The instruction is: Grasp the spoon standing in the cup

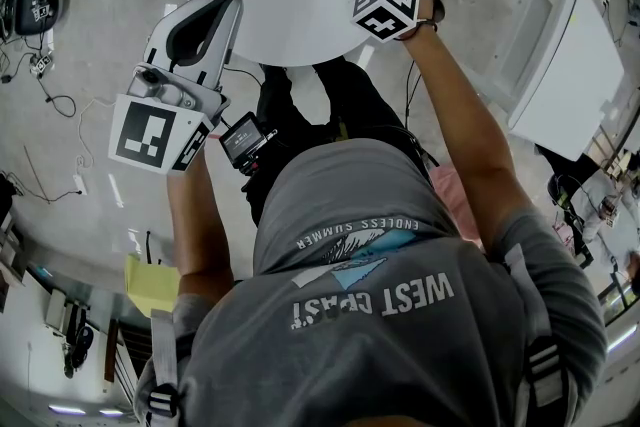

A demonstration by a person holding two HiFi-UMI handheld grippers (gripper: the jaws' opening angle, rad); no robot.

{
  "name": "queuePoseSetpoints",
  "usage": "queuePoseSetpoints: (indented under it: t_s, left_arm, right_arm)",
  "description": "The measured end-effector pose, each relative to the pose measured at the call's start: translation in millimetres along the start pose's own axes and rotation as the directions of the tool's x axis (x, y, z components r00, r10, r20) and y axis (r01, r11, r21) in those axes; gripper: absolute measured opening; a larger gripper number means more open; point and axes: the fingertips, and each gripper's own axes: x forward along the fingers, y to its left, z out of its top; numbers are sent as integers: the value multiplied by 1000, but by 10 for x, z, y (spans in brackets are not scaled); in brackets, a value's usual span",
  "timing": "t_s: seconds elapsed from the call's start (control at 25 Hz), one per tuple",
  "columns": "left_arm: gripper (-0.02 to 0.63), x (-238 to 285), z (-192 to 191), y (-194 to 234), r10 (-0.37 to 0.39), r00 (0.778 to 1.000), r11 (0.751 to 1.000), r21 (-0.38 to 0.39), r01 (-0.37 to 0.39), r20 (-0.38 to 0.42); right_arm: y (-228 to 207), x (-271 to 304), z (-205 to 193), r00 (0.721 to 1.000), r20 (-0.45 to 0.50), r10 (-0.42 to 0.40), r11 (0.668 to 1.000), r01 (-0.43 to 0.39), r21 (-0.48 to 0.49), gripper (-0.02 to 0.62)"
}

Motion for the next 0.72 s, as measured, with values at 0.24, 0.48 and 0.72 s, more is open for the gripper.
queuePoseSetpoints:
  t_s: [0.24, 0.48, 0.72]
  left_arm:
    - [4, -5, 26, 7, -7, 1000, 1000, 2, 7, -1]
    - [3, -14, 45, -21, -13, 1000, 1000, 5, 13, 1]
    - [3, -82, 33, -12, -13, 1000, 1000, 7, 13, 2]
  right_arm:
    - [-20, 8, -15, 1000, -9, -30, 999, 30, -26, 24]
    - [-30, -17, -36, 998, -15, -53, 997, 52, -52, 25]
    - [-28, -53, -21, 996, -16, -88, 994, 86, -73, 20]
